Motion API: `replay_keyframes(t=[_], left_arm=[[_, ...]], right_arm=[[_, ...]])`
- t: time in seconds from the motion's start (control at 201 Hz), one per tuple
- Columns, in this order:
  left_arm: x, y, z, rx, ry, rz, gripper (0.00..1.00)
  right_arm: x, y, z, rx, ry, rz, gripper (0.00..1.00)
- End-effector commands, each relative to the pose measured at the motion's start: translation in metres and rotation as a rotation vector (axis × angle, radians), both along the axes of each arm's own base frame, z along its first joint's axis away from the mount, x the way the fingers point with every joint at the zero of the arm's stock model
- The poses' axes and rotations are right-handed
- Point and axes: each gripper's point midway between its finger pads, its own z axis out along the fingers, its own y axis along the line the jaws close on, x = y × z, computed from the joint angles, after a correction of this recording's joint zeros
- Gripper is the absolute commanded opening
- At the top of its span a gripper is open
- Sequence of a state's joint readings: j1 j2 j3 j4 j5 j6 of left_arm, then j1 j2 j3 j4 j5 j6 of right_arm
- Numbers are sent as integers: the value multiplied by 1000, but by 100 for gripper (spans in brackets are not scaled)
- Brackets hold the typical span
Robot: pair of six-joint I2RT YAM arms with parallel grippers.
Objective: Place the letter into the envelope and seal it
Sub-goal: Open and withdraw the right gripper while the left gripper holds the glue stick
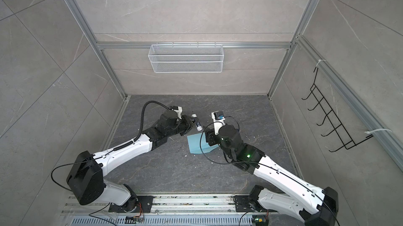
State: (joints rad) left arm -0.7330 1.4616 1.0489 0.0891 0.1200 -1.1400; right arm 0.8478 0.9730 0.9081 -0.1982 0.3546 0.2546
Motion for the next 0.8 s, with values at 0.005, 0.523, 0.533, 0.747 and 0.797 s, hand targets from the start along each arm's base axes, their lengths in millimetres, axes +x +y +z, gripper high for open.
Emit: replay_keyframes(t=[0.005,0.523,0.533,0.747,0.797], left_arm=[[-1,11,32,184,-301,-83,0],[-51,13,39,392,-1109,-388,0],[-52,13,39,394,-1120,-392,0],[-71,13,37,448,-1274,-479,0],[-71,14,37,462,-1288,-478,0]], right_arm=[[-12,-13,-8,11,68,-24,82],[-40,-46,-53,80,312,-153,93],[-40,-46,-54,81,316,-151,93],[-46,-36,-54,82,337,-88,93],[-46,-32,-53,75,340,-70,93]])
